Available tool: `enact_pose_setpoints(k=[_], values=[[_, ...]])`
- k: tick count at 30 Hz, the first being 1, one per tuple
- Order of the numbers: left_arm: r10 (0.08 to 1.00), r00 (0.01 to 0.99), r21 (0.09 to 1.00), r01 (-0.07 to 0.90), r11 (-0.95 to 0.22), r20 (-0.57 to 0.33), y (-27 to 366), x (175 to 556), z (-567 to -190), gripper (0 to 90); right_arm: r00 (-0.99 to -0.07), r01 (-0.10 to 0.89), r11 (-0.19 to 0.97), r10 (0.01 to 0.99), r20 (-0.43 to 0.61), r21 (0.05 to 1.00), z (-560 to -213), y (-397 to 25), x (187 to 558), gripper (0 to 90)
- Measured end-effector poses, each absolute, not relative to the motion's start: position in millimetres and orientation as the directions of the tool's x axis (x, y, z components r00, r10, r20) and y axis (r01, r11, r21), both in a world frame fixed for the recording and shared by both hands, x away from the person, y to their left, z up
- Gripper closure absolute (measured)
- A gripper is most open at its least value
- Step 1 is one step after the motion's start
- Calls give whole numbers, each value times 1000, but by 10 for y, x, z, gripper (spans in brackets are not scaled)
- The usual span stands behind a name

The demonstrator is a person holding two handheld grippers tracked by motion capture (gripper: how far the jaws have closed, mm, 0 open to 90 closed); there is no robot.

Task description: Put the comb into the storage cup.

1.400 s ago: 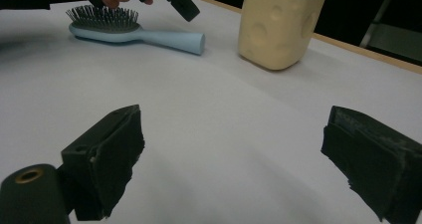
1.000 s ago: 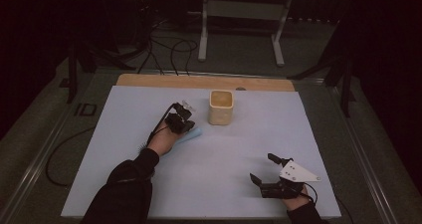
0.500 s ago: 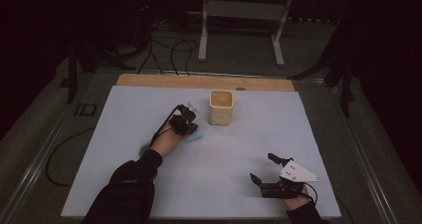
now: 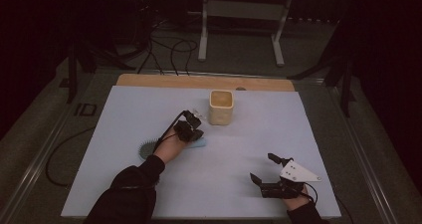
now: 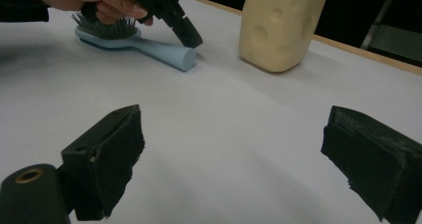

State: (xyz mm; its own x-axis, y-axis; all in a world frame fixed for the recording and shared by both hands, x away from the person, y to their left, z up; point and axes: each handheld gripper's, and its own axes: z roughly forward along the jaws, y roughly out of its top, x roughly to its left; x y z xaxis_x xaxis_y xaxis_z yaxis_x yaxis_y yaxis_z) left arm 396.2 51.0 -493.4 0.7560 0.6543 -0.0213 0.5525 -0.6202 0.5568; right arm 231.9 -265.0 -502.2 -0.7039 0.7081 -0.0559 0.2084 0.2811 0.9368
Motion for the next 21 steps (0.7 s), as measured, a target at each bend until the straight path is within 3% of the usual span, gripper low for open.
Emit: enact_pose_setpoints(k=[21], values=[[587,808,538,516,-667,-47,513,3597,-4935,900,-706,215,277,707,-48,937,-5029,-2644,2327,89]])
